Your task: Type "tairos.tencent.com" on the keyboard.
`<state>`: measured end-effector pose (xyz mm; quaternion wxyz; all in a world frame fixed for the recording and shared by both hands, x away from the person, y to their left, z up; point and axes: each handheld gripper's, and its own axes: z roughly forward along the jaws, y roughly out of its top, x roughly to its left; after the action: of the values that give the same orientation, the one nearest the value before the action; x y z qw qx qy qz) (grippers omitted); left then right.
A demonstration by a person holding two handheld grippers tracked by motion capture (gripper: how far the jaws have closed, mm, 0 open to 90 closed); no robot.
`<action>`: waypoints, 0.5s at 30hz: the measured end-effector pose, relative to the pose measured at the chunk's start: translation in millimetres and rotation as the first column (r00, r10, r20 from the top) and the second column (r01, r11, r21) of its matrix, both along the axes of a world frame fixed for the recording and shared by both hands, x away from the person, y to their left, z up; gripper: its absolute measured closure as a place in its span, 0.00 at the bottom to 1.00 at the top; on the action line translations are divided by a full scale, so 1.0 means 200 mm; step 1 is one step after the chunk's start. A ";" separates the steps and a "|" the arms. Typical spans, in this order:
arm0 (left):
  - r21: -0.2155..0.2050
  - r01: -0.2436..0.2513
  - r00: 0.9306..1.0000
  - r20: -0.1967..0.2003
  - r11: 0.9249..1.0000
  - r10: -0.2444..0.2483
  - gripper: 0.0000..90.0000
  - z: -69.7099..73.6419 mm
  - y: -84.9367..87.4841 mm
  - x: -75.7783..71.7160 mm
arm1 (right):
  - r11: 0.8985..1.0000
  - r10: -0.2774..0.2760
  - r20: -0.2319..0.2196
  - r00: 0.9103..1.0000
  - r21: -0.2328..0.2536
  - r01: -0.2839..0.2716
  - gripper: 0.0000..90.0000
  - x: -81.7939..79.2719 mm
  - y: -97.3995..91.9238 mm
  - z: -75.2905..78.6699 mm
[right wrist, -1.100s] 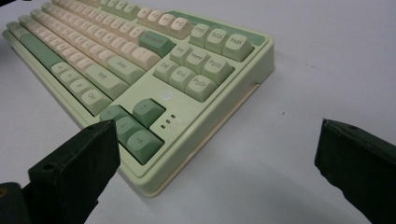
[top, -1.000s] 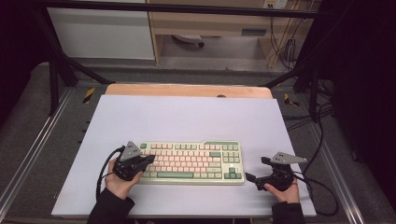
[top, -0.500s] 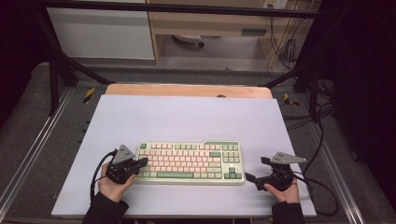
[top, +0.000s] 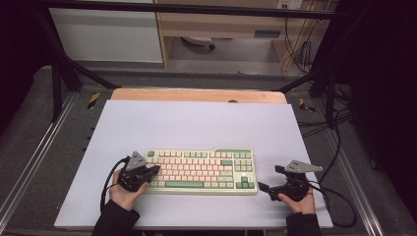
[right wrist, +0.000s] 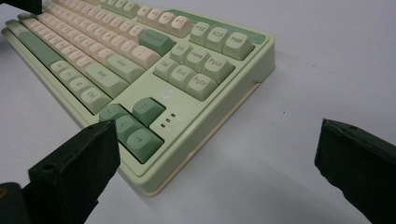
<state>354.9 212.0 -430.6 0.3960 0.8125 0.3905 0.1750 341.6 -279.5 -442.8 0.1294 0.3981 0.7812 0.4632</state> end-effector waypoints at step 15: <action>-0.021 0.006 1.000 0.017 1.000 -0.005 1.00 0.01 0.02 -0.02 | 1.000 0.008 0.005 1.000 0.005 -0.008 0.02 0.00 0.01 0.02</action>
<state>351.4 215.9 -427.9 0.4083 0.8078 0.3867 0.1766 340.8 -277.3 -439.0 0.1282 0.3941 0.7812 0.4668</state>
